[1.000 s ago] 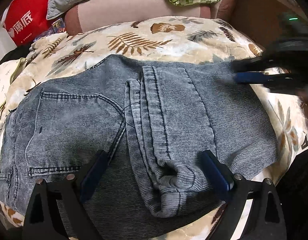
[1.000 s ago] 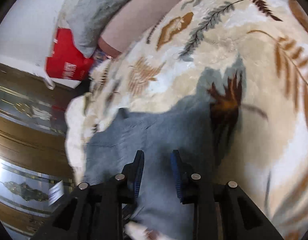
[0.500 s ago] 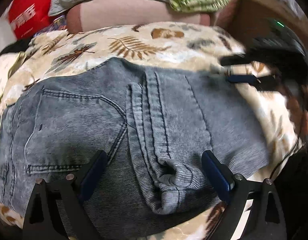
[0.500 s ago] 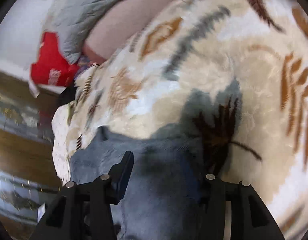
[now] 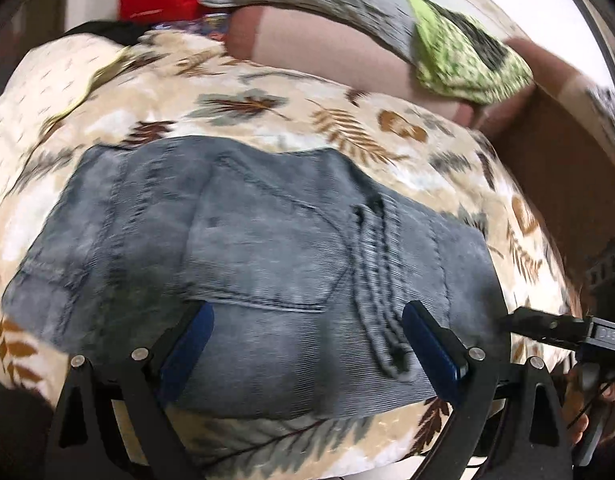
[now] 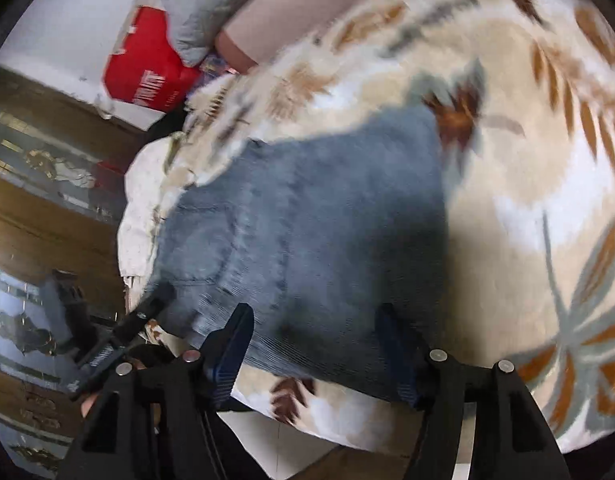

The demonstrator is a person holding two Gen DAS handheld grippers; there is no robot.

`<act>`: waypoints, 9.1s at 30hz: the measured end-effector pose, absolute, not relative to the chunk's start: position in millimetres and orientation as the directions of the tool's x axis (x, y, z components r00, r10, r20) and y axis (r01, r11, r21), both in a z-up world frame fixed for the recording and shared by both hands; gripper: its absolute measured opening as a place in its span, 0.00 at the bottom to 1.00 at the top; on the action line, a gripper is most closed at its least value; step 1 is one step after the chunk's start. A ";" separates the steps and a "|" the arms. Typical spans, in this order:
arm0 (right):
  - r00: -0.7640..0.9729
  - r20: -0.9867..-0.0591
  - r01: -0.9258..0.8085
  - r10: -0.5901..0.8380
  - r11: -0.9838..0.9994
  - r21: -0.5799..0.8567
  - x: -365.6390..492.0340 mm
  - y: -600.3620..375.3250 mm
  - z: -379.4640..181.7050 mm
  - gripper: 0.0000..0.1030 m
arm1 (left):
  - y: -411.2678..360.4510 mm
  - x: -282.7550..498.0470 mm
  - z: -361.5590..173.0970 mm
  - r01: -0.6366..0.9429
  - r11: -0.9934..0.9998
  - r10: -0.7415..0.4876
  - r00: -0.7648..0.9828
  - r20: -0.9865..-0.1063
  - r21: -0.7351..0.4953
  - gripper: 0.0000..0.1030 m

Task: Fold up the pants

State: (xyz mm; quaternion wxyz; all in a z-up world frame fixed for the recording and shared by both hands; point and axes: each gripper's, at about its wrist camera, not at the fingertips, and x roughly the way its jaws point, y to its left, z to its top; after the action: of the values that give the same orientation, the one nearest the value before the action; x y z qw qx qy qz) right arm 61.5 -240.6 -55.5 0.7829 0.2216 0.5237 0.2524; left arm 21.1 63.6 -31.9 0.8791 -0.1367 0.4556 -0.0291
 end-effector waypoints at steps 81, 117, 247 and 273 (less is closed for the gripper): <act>0.305 -0.584 -0.067 0.752 0.628 0.775 47.0 -247.8 -63.4 0.66 | -3.4 44.3 -56.3 0.118 0.992 -0.098 0.506 -0.857 -0.044 0.93; 0.293 -0.851 -0.340 0.435 0.879 0.333 221.7 -87.2 -14.1 0.67 | 153.3 43.3 -57.2 -0.254 0.950 -0.003 0.574 -0.819 -0.182 0.93; 0.520 -0.311 -0.079 0.796 0.407 0.910 33.5 -332.6 -18.5 0.68 | 4.9 20.6 23.7 0.007 0.979 -0.151 0.696 -0.702 -0.204 0.77; 0.410 -0.512 0.276 0.755 0.432 0.858 36.8 -276.6 -97.5 0.57 | 6.5 38.1 -52.5 -0.015 0.970 -0.194 0.557 -0.808 -0.243 0.80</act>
State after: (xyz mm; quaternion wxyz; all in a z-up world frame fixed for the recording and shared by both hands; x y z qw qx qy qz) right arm 36.8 -276.6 -97.5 0.6728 0.5023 0.5133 0.1777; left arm 38.1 6.5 -52.5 0.8752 -0.1115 0.4679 -0.0510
